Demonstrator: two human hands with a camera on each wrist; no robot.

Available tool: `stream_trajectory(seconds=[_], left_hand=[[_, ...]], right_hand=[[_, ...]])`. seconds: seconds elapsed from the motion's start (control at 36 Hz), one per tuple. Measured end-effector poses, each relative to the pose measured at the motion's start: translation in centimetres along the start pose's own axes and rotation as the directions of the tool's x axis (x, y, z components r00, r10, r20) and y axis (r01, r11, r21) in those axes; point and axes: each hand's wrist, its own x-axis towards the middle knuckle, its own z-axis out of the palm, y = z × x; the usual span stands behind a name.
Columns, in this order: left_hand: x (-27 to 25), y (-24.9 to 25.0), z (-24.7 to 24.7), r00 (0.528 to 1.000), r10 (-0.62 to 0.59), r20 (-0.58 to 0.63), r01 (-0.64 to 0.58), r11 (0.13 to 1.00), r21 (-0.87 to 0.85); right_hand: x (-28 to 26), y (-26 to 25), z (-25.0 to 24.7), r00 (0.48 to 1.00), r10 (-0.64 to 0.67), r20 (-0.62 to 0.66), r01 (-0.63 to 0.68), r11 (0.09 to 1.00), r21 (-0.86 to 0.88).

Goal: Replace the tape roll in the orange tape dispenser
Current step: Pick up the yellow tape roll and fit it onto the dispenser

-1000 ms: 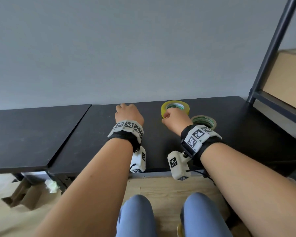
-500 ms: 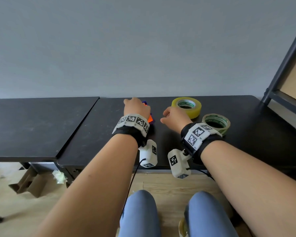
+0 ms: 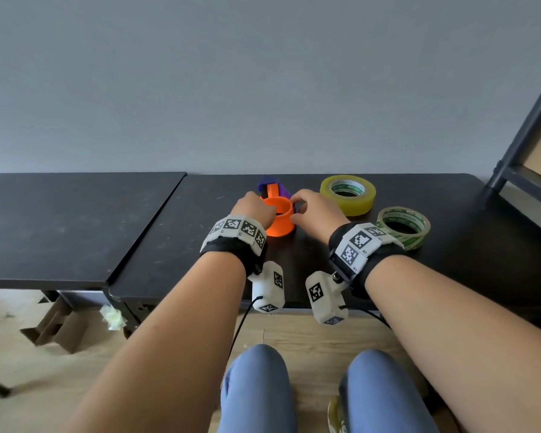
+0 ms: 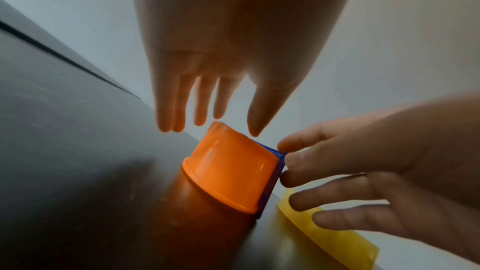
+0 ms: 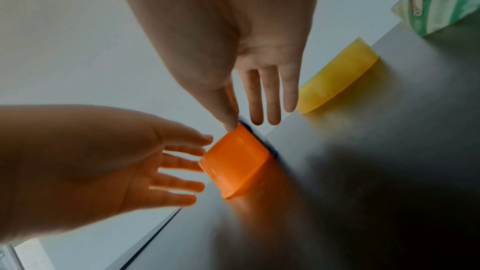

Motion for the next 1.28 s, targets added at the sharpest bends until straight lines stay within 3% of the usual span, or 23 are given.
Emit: stream_trajectory(seconds=[0.14, 0.28, 0.44, 0.61, 0.81, 1.28], left_hand=[[-0.3, 0.2, -0.1, 0.986, 0.156, 0.062, -0.162, 0.982, 0.098], [-0.2, -0.1, -0.3, 0.975, 0.207, 0.076, -0.219, 0.955, 0.201], [-0.4, -0.1, -0.9, 0.976, 0.196, 0.090, -0.211, 0.954, 0.213], [-0.7, -0.1, -1.0, 0.982, 0.166, 0.089, -0.181, 0.963, 0.202], [-0.8, 0.8, -0.6, 0.986, 0.138, 0.090, -0.158, 0.945, 0.287], [-1.6, 2.2, 0.6, 0.989, 0.135, 0.057, -0.146, 0.924, 0.354]], right_hand=[[0.0, 0.0, 0.2, 1.000, -0.016, -0.007, 0.015, 0.999, -0.030], [0.1, 0.3, 0.1, 0.999, -0.023, -0.025, 0.021, 0.998, -0.051], [0.6, 0.5, -0.1, 0.996, -0.038, -0.076, 0.028, 0.992, -0.120], [0.7, 1.1, -0.7, 0.992, 0.054, -0.116, -0.072, 0.984, -0.164], [0.5, 2.1, -1.5, 0.992, 0.107, -0.069, -0.114, 0.986, -0.119], [0.5, 3.1, -1.7, 0.996, 0.085, 0.015, -0.083, 0.991, -0.104]])
